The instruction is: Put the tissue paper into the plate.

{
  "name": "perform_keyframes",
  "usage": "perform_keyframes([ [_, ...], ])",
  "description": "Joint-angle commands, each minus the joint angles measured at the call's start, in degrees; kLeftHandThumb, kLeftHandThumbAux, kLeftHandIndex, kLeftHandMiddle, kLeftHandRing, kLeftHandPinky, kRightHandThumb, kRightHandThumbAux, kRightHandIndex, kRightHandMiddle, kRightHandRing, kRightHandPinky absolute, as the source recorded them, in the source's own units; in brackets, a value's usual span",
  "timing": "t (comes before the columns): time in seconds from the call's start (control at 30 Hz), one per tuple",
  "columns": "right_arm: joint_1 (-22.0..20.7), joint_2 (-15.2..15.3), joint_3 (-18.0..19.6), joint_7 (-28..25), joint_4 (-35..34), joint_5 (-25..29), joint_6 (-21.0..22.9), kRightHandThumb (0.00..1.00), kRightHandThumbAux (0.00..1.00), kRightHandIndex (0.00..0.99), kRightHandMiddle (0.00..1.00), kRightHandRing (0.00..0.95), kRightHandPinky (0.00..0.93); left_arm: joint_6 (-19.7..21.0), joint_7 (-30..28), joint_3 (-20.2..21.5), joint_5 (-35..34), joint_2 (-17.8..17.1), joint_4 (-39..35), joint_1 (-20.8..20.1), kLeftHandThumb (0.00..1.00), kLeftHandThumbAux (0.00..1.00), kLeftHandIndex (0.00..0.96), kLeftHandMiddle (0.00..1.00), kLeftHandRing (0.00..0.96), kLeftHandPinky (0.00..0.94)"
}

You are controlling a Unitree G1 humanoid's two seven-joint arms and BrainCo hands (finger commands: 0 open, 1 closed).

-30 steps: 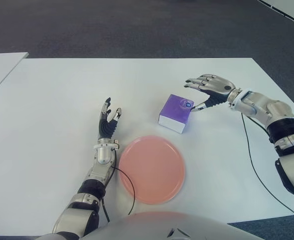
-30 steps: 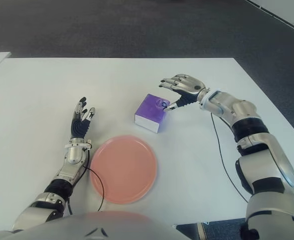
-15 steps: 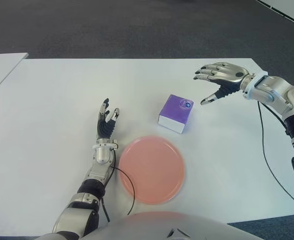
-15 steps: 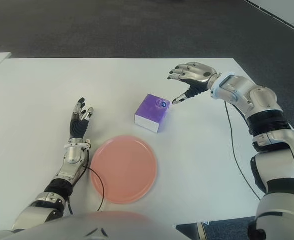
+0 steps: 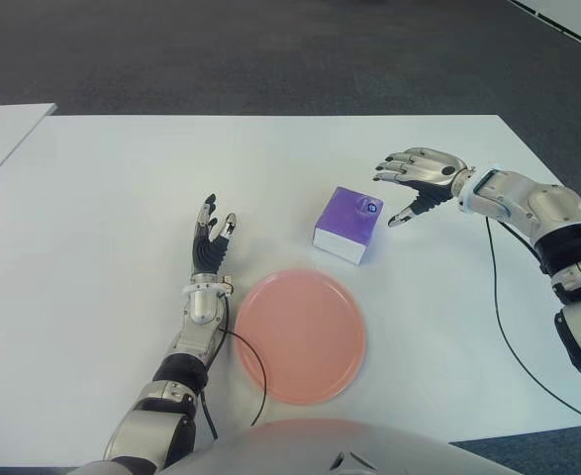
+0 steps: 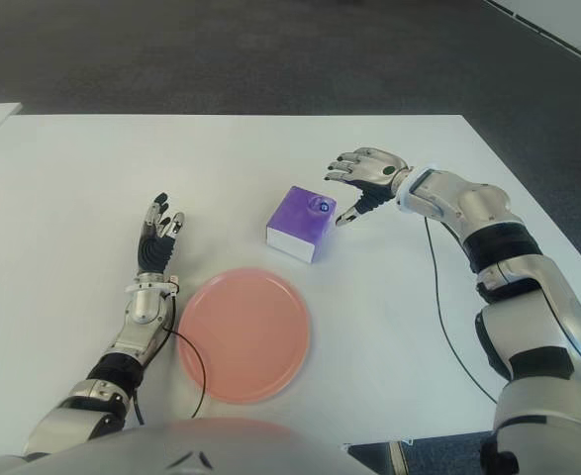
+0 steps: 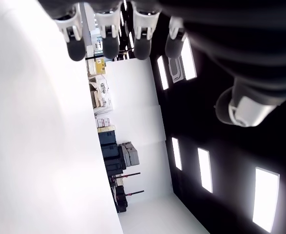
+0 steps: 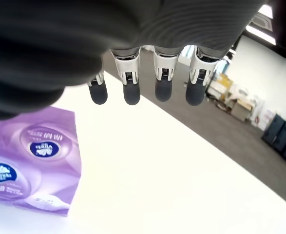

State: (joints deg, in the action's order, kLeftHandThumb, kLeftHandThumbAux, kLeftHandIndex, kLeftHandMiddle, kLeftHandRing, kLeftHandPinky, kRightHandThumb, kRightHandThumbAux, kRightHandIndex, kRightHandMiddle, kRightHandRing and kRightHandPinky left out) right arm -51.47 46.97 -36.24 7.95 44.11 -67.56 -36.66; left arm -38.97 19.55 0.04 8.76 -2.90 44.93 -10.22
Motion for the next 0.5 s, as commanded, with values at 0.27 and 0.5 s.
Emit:
perform_keyframes([
  [0.27, -6.0, -5.5, -11.9, 28.7, 12.9, -12.0, 3.0, 0.48, 0.145, 0.0, 0.0, 0.0, 0.0, -0.6, -0.3, 0.6, -0.2, 0.2, 3.1, 3.5, 0.04, 0.441, 0.0, 0.0, 0.0, 0.0],
  [0.5, -8.9, -5.6, -20.0, 45.0, 11.2, -22.4, 11.7, 0.437, 0.15, 0.0, 0.0, 0.0, 0.0, -0.5, -0.1, 0.7, 0.0, 0.5, 3.0, 3.6, 0.041, 0.453, 0.0, 0.0, 0.0, 0.0],
])
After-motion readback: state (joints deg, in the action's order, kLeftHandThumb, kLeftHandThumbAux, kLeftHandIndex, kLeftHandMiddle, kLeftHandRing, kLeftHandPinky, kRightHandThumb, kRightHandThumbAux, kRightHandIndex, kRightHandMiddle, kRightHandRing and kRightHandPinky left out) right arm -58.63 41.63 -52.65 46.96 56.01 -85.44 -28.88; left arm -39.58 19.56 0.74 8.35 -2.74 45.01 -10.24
